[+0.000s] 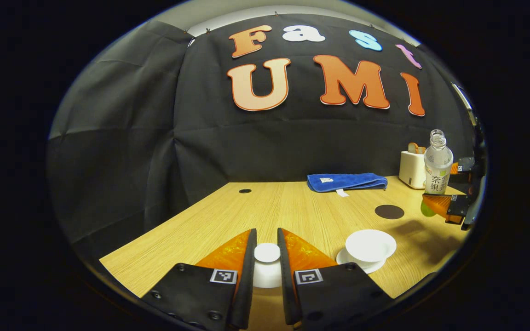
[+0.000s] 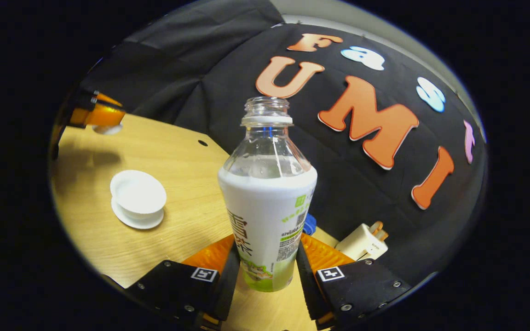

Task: Open the teacup lid with one hand, grasp the water bottle and pour water into the teacup with the other hand; after pouring, place the water bottle on the coaster and then close the teacup lid.

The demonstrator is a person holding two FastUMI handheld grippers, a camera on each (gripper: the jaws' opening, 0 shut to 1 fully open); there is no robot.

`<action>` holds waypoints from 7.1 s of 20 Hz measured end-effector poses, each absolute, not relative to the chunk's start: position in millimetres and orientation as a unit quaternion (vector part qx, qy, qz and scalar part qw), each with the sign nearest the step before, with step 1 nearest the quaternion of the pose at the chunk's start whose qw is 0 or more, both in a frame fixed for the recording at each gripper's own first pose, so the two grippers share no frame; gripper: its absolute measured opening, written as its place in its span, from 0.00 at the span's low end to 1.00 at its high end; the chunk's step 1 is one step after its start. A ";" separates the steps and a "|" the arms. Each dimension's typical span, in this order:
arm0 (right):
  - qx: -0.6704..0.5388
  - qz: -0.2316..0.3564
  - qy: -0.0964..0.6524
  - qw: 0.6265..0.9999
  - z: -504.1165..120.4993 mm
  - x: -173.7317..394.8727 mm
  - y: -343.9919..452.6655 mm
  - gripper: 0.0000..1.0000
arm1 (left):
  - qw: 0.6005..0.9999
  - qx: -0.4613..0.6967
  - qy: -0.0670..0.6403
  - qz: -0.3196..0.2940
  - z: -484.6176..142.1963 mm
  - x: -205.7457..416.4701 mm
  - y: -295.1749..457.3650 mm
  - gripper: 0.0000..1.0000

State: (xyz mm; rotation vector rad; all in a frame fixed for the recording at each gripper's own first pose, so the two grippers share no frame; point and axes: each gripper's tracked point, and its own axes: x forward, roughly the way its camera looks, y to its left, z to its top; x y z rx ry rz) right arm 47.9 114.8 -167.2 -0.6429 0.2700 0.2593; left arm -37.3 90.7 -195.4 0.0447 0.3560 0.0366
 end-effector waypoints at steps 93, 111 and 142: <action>-0.638 0.189 -0.067 0.743 -162.1 81.7 184.1 0.64 | 0.985 -0.020 0.171 0.001 -179.5 -51.2 114.4 0.31; -0.190 0.161 0.082 0.965 -229.6 72.5 186.0 0.62 | 0.985 -0.039 0.151 -0.076 -155.0 -43.4 0.8 0.31; 0.074 0.139 0.242 0.957 -280.7 73.6 197.5 0.77 | 0.977 -0.054 0.183 -0.100 -195.4 -12.2 -53.7 0.32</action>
